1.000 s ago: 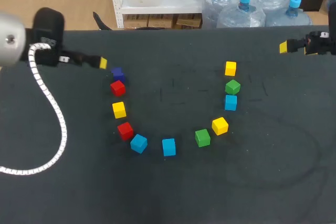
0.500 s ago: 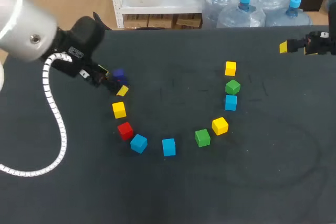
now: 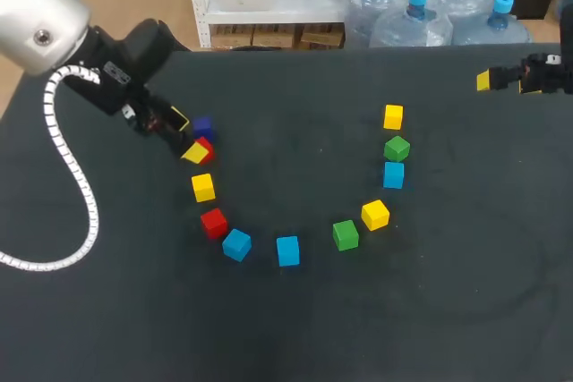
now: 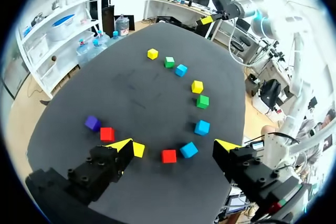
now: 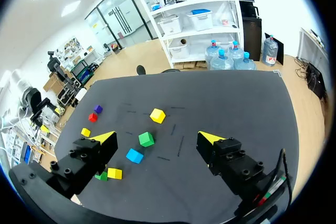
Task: Place the blue cubes, place green cubes on the blue cubes, place the yellow cubes on the green cubes, then place the red cubes on the yellow cubes, and place purple cube on the red cubes.
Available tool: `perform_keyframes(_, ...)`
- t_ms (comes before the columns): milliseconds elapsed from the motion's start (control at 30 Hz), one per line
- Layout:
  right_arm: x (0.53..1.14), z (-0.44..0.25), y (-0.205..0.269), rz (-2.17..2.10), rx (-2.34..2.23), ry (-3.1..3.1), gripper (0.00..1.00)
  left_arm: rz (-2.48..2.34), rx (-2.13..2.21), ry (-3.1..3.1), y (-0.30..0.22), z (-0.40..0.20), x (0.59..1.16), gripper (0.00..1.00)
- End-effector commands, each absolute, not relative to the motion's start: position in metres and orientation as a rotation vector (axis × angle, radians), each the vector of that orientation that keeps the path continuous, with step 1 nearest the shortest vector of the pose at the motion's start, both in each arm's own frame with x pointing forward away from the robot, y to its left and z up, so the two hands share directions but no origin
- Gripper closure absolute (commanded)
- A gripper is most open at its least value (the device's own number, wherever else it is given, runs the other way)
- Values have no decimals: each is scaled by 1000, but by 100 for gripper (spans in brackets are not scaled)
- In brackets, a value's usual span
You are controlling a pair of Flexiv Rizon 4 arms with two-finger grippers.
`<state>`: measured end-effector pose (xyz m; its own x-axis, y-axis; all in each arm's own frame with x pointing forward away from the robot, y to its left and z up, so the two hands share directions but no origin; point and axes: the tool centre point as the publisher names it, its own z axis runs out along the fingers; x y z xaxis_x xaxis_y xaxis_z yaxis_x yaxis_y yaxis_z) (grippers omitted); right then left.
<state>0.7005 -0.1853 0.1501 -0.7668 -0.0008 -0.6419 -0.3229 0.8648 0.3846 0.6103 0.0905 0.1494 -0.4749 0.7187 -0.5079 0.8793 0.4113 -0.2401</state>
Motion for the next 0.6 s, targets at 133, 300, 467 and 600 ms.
perform_keyframes(133, 700, 150, -185, 635, -231, 2374, 0, -632, 1775, 2320, 53, 138, 610, 0)
perform_keyframes(300, 700, 150, -185, 635, -231, 2374, 0, -561, 2156, 2252, 14, 117, 595, 0)
perform_keyframes(467, 700, 150, -185, 635, -231, 2374, 0, -574, 2395, 2144, 2, 97, 578, 0)
perform_keyframes(600, 700, 150, -185, 635, -231, 2374, 0, -625, 2488, 2105, 6, 85, 565, 0)
